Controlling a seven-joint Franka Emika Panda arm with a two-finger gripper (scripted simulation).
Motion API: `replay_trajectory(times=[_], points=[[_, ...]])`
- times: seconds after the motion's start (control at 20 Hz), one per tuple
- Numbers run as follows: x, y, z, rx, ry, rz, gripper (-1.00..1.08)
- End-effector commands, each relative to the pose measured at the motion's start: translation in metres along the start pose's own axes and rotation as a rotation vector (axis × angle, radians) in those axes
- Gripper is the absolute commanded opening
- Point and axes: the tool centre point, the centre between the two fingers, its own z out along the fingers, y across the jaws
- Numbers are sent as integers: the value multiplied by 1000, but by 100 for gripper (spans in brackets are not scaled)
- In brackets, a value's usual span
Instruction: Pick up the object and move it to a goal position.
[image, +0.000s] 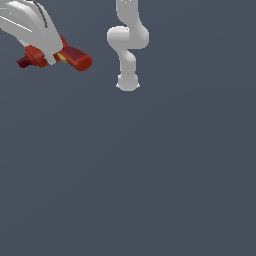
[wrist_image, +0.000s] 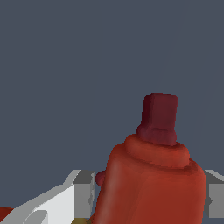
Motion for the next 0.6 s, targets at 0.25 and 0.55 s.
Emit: replay_trajectory(times=[0.25,0.55], points=[[4,13,-30,1,3,-2,-100],[6,17,-39,1,3,-2,-100]])
